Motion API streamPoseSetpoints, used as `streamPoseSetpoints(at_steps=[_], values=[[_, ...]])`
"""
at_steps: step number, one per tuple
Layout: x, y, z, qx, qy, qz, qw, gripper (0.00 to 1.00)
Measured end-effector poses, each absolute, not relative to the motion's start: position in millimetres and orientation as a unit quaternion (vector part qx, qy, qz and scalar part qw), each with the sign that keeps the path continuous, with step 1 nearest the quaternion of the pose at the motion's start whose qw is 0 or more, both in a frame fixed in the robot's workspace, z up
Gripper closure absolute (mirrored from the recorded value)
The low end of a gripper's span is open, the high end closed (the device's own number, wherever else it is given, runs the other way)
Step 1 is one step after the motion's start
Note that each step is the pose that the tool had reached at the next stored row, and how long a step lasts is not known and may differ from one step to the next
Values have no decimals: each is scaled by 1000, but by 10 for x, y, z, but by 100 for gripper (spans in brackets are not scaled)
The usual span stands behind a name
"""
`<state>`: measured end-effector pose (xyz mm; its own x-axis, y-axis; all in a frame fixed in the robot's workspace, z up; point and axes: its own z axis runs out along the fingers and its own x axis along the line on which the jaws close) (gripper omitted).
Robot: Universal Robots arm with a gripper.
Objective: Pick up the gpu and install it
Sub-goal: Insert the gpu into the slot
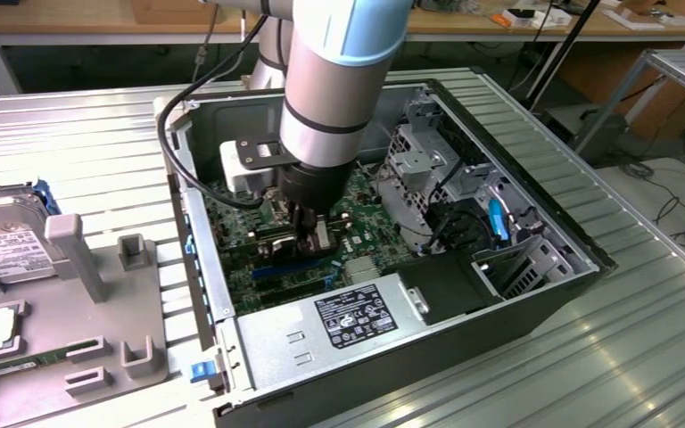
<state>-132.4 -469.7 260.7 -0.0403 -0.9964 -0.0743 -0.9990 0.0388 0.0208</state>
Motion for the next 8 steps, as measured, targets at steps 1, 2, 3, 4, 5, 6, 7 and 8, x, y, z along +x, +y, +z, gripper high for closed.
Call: streamPoseSetpoints(at_steps=[1, 2, 3, 4, 5, 6, 7, 8], values=[[-1324, -4697, 2606, -692, 720, 33, 20, 73], [-1324, -4697, 2605, -692, 720, 33, 20, 73], [-1324, -4697, 2604, -692, 720, 33, 20, 73], [-1324, -4697, 2604, -692, 721, 33, 20, 73], [-1324, -4697, 2605, -692, 721, 33, 20, 73], [-1324, -4697, 2605, -692, 721, 33, 20, 73], [-1324, -4697, 2606, -692, 721, 33, 20, 73], [-1324, -4697, 2610, -692, 721, 33, 20, 73]])
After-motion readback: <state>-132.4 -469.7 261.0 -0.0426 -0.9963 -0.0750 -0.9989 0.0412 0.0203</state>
